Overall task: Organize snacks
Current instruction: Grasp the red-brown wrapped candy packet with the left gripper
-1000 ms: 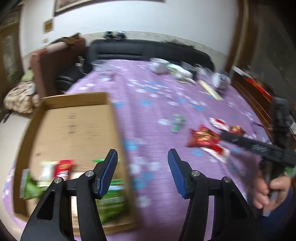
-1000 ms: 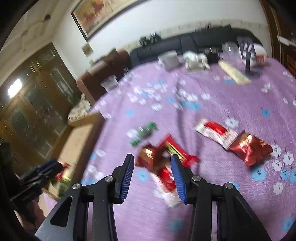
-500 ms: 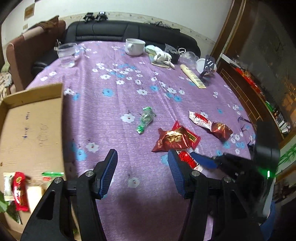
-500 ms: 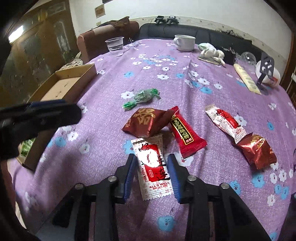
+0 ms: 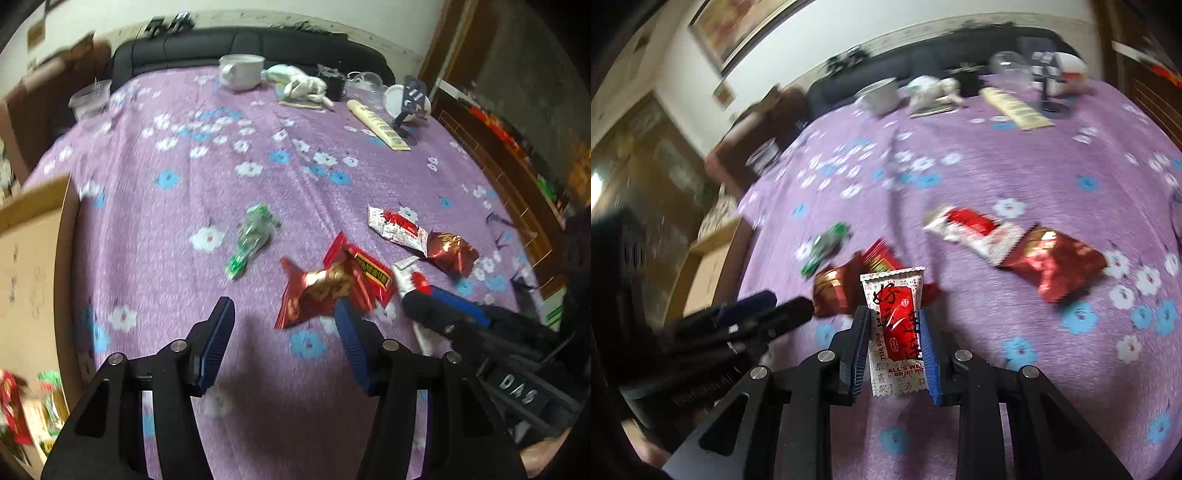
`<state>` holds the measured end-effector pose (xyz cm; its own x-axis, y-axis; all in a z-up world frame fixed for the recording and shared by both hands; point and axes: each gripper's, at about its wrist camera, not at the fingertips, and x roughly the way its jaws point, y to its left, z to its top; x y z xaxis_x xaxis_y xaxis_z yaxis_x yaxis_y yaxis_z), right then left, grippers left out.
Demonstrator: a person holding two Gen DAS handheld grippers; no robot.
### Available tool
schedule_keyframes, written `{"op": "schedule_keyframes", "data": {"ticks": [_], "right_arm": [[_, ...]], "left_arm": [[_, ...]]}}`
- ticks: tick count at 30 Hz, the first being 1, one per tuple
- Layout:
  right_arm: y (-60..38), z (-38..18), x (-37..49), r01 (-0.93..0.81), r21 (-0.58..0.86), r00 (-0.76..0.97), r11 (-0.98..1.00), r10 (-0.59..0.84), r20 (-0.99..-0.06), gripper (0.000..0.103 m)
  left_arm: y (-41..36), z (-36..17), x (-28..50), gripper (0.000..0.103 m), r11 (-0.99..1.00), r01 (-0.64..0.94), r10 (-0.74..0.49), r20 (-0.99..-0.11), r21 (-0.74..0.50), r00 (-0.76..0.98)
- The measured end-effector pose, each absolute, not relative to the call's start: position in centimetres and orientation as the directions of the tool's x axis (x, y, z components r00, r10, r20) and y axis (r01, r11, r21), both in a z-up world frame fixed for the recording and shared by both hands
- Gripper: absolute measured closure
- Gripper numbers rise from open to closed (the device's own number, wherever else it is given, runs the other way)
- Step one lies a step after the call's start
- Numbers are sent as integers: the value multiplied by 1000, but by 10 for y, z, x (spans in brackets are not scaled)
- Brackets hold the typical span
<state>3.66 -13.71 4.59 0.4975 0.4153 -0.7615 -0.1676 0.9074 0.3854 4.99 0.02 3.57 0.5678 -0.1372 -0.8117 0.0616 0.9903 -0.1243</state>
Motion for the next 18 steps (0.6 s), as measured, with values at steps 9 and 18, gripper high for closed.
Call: {"op": "schedule_keyframes", "data": {"ticks": [9, 18], "right_arm": [[-146, 49, 38, -137, 435, 511, 890, 440, -738, 76], [-141, 49, 37, -150, 413, 519, 898, 427, -741, 76]], "left_arm": [[-28, 14, 75, 40, 989, 137, -35, -807, 57, 590], [-12, 11, 75, 68, 996, 88, -63, -789, -11, 611]]}}
